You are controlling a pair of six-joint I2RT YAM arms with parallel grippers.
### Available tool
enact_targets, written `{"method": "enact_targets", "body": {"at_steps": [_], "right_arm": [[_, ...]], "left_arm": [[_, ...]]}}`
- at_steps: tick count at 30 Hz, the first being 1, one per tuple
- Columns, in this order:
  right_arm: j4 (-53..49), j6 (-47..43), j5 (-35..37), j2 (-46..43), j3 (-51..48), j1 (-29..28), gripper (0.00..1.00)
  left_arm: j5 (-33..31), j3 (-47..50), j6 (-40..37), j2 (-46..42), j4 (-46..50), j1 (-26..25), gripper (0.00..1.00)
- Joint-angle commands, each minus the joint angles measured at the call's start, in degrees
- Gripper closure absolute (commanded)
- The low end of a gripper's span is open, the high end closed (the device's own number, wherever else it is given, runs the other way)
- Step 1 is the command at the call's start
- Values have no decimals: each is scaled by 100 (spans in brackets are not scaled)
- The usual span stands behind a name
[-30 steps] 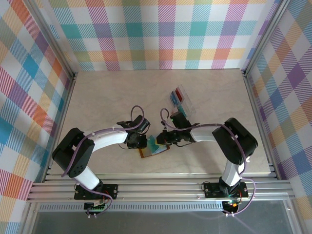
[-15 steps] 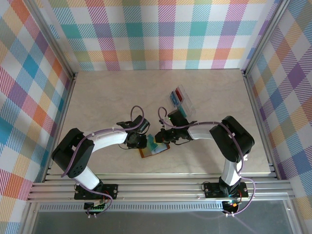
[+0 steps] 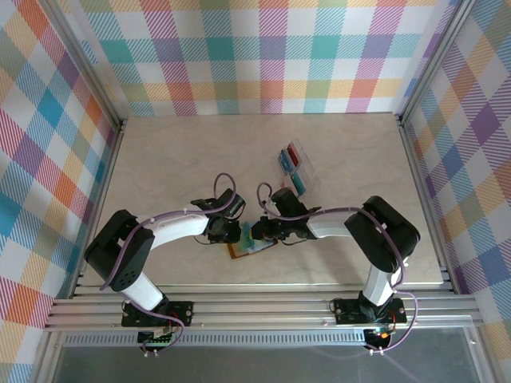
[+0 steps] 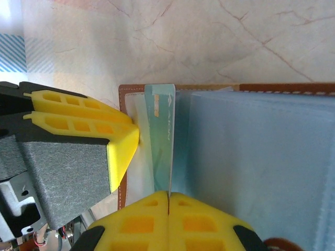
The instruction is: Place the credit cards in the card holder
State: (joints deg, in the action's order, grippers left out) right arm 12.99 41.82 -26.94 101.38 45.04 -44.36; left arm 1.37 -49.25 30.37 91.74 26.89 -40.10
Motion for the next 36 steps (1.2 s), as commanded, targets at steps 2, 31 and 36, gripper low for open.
{"method": "enact_targets", "body": {"at_steps": [2,31,36], "right_arm": [[220,164,-36,199,-80,-244,100],[-334,-251,111,120,-90,-240,100],[-474,-356,114,-42,-135,-240,100]], "left_arm": [[384,152,-5,50,-58,-55,81],[329,1080,349,-818,-368,28,100],[123,1060,442,-471,-413,29,100]]}}
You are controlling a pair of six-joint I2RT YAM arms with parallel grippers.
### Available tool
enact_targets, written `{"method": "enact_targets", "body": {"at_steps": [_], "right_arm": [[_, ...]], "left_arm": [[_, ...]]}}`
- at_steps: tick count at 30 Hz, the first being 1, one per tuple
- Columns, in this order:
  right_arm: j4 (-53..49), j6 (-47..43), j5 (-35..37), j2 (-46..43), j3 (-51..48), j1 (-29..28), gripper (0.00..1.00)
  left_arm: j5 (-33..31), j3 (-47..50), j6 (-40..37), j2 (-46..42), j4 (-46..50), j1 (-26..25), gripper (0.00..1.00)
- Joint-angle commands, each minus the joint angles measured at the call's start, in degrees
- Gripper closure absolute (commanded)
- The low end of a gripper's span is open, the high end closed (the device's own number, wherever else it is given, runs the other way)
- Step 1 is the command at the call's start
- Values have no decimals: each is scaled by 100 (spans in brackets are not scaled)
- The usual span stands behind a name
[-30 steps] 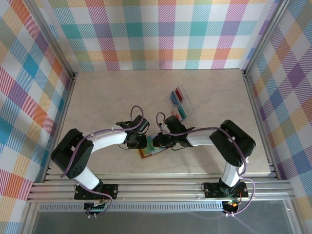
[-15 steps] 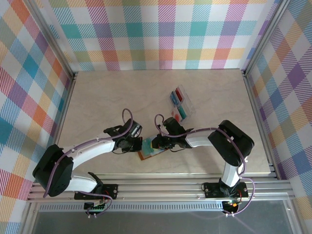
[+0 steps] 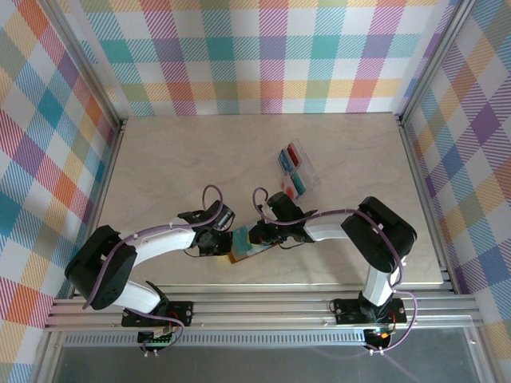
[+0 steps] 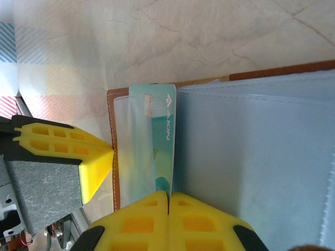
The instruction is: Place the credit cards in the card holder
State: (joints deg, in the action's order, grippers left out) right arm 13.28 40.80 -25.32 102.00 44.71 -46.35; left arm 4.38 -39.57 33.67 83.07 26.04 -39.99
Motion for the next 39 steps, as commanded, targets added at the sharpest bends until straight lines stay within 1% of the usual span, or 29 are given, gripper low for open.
{"method": "enact_targets", "body": {"at_steps": [1,7,12,22,28,39], "right_arm": [[-555,-285,-36,-145,-102,-43,100],[-800,-418,-33,-257,-72,-15,100],[-824,-467,-187,-153,-23,-15,100],[-478,-236,-257,38,85,-10,100],[-223,-1,-268,128,116,-41,100],[290,309,-299,318,154,-319,99]], "left_arm": [[-203,103,131,433,-346,17,100],[-269,132,162,458,-361,17,100],[-245,103,164,469,-360,17,100],[-13,130,216,595,-597,1,100],[19,110,262,627,-669,-33,100],[80,-24,284,770,-741,-78,100]]}}
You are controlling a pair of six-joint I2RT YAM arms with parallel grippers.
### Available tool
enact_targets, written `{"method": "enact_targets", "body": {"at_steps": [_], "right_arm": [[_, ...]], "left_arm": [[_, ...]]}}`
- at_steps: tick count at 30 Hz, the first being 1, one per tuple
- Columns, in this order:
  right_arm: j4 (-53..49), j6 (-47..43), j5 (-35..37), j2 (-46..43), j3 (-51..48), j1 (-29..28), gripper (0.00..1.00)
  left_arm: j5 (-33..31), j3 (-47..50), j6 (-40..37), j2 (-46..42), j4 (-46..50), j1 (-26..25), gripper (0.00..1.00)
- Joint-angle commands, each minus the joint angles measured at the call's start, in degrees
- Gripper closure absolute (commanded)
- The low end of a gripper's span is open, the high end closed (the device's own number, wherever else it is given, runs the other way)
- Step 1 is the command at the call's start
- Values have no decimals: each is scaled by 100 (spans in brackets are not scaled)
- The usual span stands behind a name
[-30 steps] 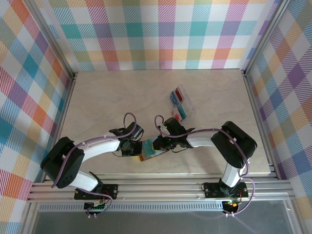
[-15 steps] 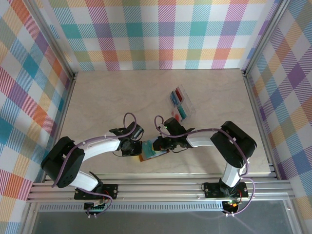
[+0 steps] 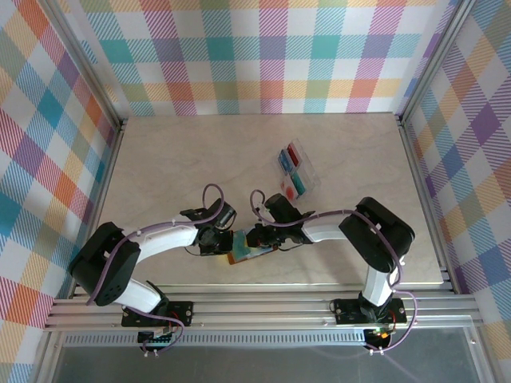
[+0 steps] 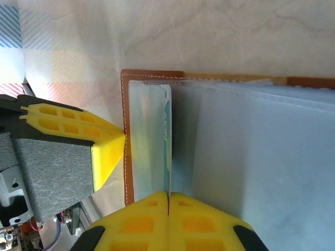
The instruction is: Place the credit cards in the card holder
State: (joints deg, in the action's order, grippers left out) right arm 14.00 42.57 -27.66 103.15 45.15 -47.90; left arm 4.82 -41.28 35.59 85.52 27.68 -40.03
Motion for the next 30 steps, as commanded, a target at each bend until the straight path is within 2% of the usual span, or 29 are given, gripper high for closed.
{"method": "enact_targets", "body": {"at_steps": [1,8,19,30], "right_arm": [[262,150,-73,246,109,-191,99],[323,197,12,209,63,-187,99],[317,397,606,-306,-249,-106,98],[701,647,806,-218,-293,-92,91]], "left_arm": [[41,127,92,535,-890,-73,100],[98,-165,92,584,-771,-79,100],[201,-1311,-144,912,-174,-85,100],[335,-2273,-330,1490,158,-93,100]]}}
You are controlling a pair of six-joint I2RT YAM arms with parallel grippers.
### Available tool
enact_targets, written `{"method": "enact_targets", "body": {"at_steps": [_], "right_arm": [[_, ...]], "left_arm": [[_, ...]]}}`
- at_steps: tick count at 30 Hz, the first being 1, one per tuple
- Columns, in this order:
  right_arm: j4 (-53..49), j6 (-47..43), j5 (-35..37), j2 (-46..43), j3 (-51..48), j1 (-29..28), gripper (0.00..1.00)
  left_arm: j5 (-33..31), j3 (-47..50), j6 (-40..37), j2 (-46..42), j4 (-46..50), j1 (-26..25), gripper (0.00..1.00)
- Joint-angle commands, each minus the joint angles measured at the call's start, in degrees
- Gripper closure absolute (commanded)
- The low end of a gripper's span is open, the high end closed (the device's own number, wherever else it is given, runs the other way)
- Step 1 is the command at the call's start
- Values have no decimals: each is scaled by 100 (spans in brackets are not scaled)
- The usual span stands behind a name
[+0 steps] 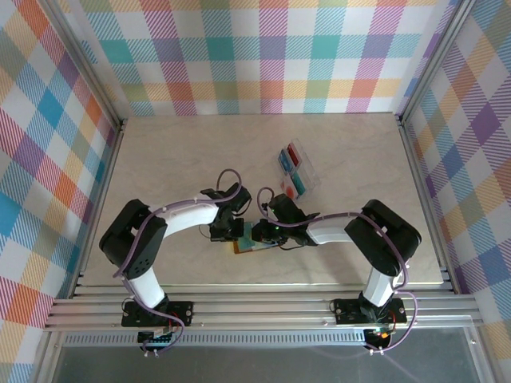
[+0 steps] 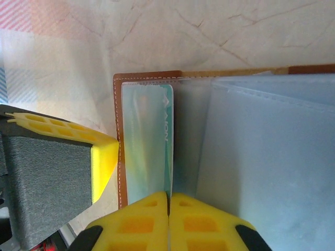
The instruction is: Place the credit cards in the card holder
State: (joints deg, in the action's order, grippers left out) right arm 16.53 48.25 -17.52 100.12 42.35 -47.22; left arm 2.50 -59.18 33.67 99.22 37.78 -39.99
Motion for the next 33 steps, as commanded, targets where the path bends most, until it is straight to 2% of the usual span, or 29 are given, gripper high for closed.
{"method": "enact_targets", "body": {"at_steps": [1,4,7,16,24,33], "right_arm": [[409,7,-281,106,37,-156,90],[20,-282,-243,-3,125,-156,88],[-423,-523,-241,-140,238,-154,79],[-1243,-870,-367,-90,516,-156,63],[-2128,-1157,132,-201,883,-165,56],[-3127,-1573,697,-673,1202,-164,50]], "left_arm": [[567,-551,-161,171,-795,-91,100],[530,-684,-254,258,-610,-97,100],[536,-774,-329,285,-422,-79,100],[419,-502,-273,295,-692,-71,100],[284,19,-249,-327,-773,55,100],[413,199,-195,-471,-895,218,100]]}}
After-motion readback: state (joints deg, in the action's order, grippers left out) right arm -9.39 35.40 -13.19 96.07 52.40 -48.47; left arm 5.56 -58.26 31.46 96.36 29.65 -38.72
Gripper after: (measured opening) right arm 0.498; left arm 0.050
